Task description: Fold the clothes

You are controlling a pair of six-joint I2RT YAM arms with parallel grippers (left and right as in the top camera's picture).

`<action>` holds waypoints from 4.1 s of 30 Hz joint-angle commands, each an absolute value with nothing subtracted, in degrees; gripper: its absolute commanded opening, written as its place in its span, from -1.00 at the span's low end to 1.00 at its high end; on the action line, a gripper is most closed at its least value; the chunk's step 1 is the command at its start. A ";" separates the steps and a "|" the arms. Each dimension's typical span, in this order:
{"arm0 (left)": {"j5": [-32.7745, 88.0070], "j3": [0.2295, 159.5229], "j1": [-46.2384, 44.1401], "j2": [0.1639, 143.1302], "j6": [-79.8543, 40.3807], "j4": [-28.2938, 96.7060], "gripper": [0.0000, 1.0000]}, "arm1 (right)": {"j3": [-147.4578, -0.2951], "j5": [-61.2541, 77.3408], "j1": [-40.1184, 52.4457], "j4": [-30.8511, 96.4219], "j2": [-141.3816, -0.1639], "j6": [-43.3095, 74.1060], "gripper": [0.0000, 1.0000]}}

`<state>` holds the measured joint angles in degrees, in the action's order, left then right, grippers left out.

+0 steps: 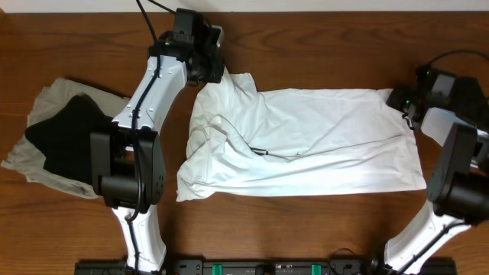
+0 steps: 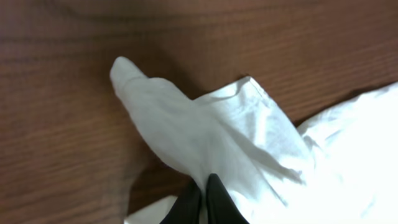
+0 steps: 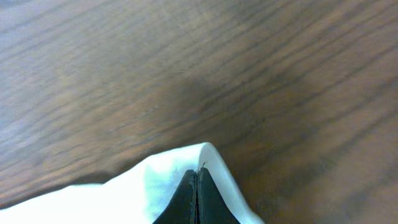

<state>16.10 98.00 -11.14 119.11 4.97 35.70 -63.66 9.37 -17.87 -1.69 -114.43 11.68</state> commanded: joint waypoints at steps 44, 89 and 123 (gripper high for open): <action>15.79 97.73 -12.71 122.93 5.28 25.80 0.20 | -63.92 10.59 -20.60 24.67 -94.52 11.73 -0.98; 13.65 97.73 -13.43 109.89 5.69 43.68 -0.89 | -63.92 11.35 -20.62 25.52 -94.50 12.84 -0.98; 18.83 97.62 -13.87 106.19 5.45 75.02 -0.88 | -64.07 14.81 -32.29 47.40 -85.12 12.56 -0.98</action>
<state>17.39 97.73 -13.63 106.02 5.78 73.28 -63.68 17.63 -31.99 47.33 -85.65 13.76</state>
